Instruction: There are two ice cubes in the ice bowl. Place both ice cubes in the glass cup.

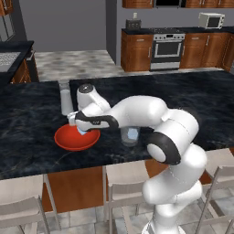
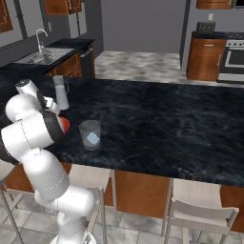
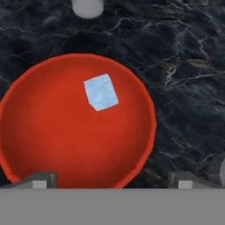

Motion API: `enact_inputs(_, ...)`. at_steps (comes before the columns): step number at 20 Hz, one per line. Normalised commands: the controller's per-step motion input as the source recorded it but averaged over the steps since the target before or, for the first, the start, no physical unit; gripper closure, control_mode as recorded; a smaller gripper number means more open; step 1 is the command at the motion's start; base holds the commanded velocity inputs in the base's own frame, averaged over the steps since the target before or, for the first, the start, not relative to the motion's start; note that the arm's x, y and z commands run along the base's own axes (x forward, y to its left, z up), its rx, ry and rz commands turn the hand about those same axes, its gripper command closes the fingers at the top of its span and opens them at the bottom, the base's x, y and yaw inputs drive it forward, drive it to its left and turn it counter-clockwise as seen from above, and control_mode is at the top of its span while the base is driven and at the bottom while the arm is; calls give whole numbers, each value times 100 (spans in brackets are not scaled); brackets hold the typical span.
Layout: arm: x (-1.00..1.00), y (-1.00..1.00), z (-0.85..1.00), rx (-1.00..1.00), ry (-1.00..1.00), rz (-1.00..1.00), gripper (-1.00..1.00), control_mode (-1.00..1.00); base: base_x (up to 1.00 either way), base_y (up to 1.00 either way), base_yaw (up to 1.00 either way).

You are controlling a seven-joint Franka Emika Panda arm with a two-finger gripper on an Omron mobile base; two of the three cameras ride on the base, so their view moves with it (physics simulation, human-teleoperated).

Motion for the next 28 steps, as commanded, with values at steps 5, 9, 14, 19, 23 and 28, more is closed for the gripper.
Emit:
enact_inputs(5, 26, 9, -19, -1, 0, 0, -100, -100, 0, 0, 0)
enact_inputs(9, 21, 0, -36, -3, 0, 0, -100, -100, 0, 0, 0)
enact_inputs(14, 21, 0, -31, -3, 0, 0, -100, -100, 0, 0, 0)
enact_inputs(19, 30, 1, -20, -3, 0, 0, -100, -100, 0, 0, 0)
enact_inputs(23, 41, 11, -13, -2, 0, 0, -100, -100, 0, 0, 0)
enact_inputs(28, 38, 22, -16, -3, 3, 0, -100, -100, 0, 0, 0)
